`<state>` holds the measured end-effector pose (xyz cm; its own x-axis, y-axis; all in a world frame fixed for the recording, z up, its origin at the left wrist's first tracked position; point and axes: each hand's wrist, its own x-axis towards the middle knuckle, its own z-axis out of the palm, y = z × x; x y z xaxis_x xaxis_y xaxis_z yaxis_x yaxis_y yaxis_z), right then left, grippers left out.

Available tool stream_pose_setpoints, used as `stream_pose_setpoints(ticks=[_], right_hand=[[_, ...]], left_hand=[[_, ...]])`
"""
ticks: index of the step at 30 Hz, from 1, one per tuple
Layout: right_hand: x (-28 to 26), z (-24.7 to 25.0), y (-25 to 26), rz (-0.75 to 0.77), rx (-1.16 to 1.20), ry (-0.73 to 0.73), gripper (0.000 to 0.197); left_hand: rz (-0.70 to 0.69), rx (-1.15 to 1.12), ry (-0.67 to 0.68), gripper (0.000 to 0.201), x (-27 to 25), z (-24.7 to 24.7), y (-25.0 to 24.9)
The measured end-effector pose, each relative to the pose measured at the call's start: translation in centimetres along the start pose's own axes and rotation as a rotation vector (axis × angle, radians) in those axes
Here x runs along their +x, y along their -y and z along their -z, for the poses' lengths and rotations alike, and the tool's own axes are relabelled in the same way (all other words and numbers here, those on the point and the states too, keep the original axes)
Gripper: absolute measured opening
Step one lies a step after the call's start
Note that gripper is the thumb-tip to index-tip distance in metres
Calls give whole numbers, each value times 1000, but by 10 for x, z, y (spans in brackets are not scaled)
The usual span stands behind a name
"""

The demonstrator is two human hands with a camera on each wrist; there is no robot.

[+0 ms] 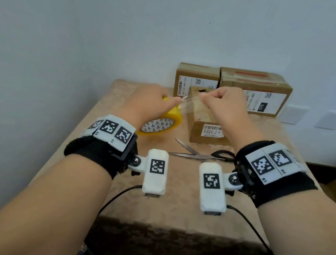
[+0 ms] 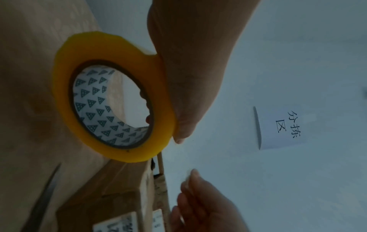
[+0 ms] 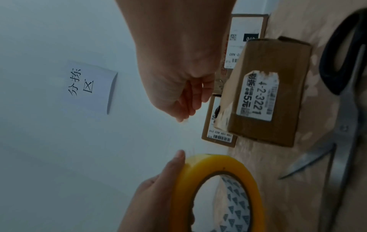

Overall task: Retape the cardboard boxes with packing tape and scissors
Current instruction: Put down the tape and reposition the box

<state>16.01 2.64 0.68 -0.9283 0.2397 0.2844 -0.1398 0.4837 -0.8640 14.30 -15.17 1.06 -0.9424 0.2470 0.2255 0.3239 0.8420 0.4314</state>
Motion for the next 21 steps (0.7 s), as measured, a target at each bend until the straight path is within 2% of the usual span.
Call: stream_pose_setpoints(ticks=[3,4,7,11,15,21], right_hand=[[1,6,-4,-2,-30,-18,38],[1,8,-5,-17,-25,-19,40],[1,11,-11,-43,-25,-15,46],[5,11,-16,-80,-49,10,46],[8,13,-23,-107,-112,6,36],[10,16,-30,-95,-366,-28,55]], left_hand=[[-7,-82,11,45,1,2,-8],[1,-126,54,43,0,2,-10],[-60,-118,218,53,-4,5,-13],[-163,-2,138,36,-6,10,-12],[-162,104,165,42,-7,7,-17],[-197,225,239,37,7,0,-28]])
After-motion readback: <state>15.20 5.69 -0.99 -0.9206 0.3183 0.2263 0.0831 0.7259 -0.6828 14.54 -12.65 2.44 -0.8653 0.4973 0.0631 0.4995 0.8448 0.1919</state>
